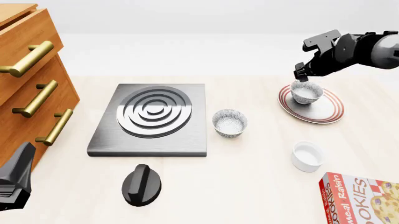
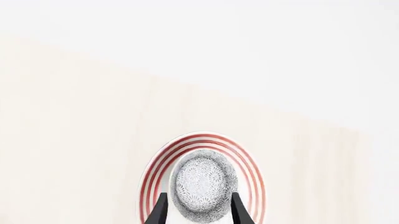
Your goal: Pick the akita bowl next to the plate and place it on the plate.
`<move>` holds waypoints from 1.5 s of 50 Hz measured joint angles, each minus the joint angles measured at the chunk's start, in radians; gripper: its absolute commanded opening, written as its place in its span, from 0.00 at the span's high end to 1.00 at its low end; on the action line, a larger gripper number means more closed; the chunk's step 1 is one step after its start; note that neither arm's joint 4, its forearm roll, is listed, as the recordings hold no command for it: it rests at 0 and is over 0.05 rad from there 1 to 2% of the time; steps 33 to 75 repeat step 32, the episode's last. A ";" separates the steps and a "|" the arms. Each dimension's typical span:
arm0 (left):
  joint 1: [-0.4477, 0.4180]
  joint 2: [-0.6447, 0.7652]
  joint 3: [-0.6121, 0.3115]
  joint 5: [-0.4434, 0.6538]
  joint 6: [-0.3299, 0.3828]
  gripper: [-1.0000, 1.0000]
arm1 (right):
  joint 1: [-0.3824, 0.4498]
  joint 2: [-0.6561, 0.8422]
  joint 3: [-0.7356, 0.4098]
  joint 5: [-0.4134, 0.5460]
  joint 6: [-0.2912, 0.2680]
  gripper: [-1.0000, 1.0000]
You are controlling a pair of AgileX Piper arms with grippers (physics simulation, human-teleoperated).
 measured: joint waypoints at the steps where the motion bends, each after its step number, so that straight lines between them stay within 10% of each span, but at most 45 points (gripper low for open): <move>1: 0.000 0.000 0.000 0.000 0.000 0.00 | 0.001 -0.014 0.005 0.003 -0.001 0.00; 32: 0.000 0.000 0.000 0.000 0.000 0.00 | 0.077 -0.671 0.257 0.076 0.000 0.00; 75: 0.000 0.000 0.000 0.000 0.000 0.00 | 0.077 -0.671 0.257 0.076 0.000 0.00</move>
